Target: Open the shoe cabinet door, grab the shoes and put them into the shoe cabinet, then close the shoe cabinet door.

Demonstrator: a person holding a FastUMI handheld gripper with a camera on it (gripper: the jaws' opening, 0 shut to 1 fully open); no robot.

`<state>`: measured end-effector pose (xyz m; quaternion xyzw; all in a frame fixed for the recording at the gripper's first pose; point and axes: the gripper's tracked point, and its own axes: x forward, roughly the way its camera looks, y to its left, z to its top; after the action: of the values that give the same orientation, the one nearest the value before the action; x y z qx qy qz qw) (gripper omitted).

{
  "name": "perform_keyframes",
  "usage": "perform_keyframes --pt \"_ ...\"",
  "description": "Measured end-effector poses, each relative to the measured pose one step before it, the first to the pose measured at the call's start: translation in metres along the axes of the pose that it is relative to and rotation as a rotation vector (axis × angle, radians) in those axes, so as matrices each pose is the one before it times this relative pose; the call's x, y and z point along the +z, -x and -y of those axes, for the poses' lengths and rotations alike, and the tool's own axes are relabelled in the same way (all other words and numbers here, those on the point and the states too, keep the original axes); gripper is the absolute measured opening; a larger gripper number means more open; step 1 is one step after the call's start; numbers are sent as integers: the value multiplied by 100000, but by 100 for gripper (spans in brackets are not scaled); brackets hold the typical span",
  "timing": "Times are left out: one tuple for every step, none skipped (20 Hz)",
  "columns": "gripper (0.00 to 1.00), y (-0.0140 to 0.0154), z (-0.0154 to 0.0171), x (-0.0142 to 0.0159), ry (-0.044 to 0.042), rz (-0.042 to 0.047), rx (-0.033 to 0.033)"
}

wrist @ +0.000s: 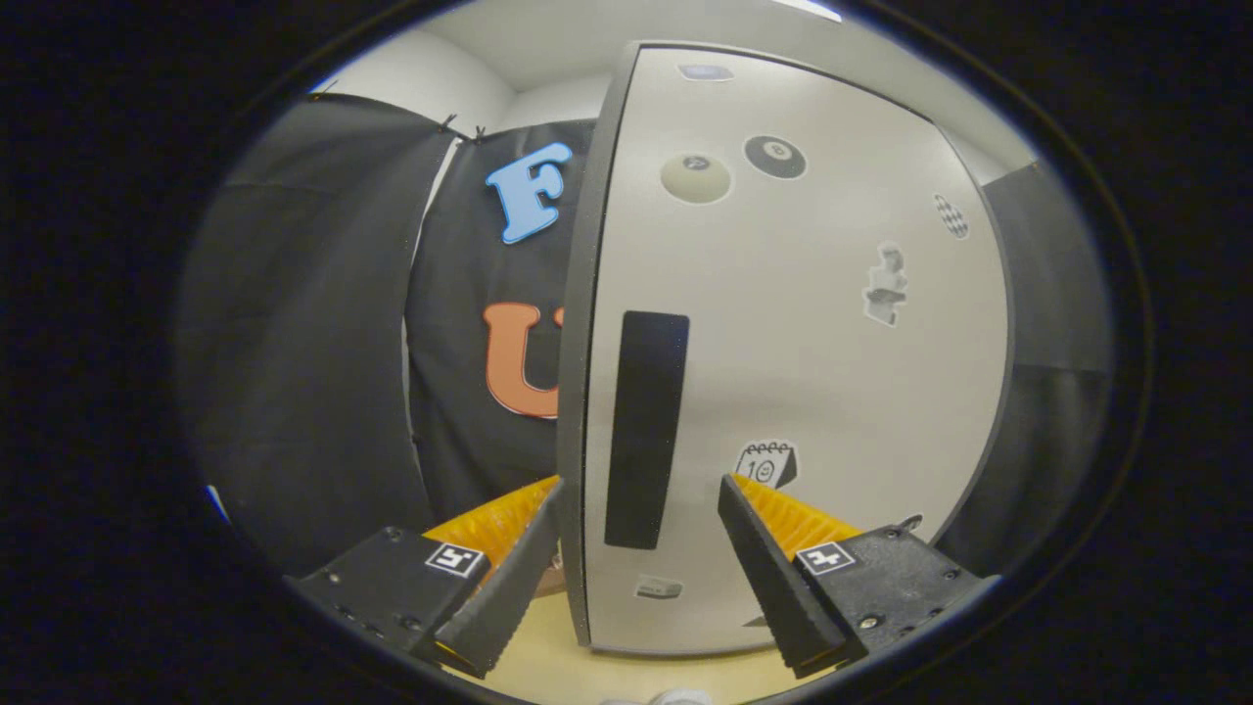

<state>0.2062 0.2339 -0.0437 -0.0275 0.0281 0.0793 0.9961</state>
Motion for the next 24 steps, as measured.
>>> perform_keyframes --pt "100 -403 -192 -174 -769 -921 -289" --pt "99 -546 -117 -208 -1226 -1093 -97" --pt "98 -375 100 -190 -706 -1052 -280" --pt "96 -337 76 -90 -774 -842 -410" --pt "94 -249 159 -187 -733 -891 -830" --pt "93 -52 59 231 -831 1059 -849" --pt "90 -198 194 -85 249 -718 -1483" --pt "88 86 28 37 164 20 -1464" --pt "85 -184 159 -7 249 -248 -1262" --pt "82 103 212 -92 -130 -776 -1248" --pt "77 -5 229 167 -794 257 -1470" --pt "70 57 -128 -124 -1608 -606 693" --pt "64 -25 -329 -52 -1542 -815 1964" --pt "57 134 -493 -250 -1602 -946 2758" --pt "50 -160 298 -93 -1708 388 -663" --pt "44 165 -103 91 -274 -563 649" --pt "37 124 37 8 750 -815 832" --pt "37 221 11 -117 -301 -1009 682" --pt "35 194 33 -5 -461 -351 589" --pt "34 -42 6 -93 -94 -616 611" --pt "32 287 57 11 -325 -103 781" --pt "31 279 -77 -103 148 -407 938" --pt "30 487 31 10 740 -170 829" --pt "30 436 -123 -211 442 -223 949"
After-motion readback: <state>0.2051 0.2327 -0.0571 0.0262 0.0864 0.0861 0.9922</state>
